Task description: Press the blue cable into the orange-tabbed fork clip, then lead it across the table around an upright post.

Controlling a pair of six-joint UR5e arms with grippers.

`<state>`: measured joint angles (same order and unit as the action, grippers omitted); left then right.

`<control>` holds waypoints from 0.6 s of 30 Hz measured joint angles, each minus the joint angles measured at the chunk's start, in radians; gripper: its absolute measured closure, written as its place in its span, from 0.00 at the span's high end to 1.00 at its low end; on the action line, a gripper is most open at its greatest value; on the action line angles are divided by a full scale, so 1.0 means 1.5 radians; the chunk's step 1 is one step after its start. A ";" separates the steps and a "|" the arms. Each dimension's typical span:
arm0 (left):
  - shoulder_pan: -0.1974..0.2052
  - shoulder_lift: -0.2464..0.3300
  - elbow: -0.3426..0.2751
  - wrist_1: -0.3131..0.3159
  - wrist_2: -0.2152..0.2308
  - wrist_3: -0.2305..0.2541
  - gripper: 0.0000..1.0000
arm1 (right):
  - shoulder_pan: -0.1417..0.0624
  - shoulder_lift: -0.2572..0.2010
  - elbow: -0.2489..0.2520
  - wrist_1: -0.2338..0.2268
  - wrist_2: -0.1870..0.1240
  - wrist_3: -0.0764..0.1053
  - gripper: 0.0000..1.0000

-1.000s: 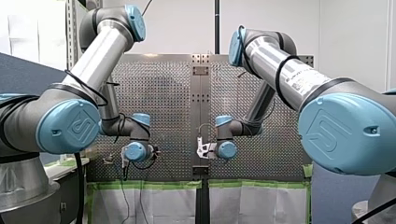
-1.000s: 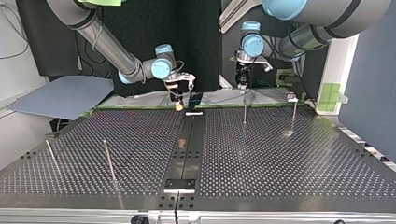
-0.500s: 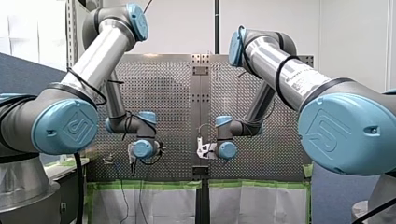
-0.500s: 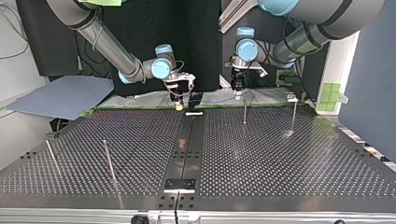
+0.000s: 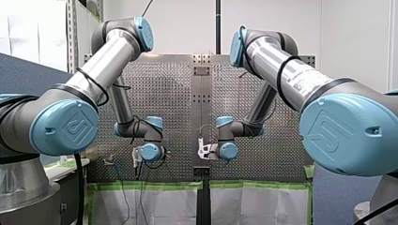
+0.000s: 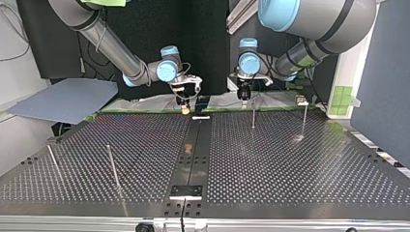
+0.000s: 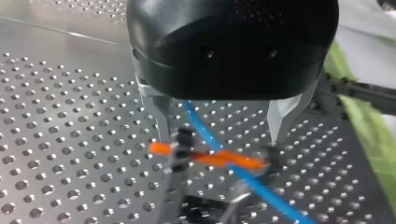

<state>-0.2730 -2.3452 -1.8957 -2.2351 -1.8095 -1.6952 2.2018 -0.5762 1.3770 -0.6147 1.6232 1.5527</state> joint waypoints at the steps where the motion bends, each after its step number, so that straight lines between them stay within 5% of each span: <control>1: 0.000 0.000 0.003 -0.001 -0.001 0.000 1.00 | 0.000 0.000 0.000 0.000 0.000 0.000 0.00; 18: 0.000 -0.001 0.023 -0.016 0.003 0.007 1.00 | 0.000 0.000 0.000 -0.001 0.000 0.000 0.00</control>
<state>-0.2734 -2.3461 -1.8610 -2.2596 -1.8045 -1.6844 2.2019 -0.5756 1.3769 -0.6165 1.6232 1.5527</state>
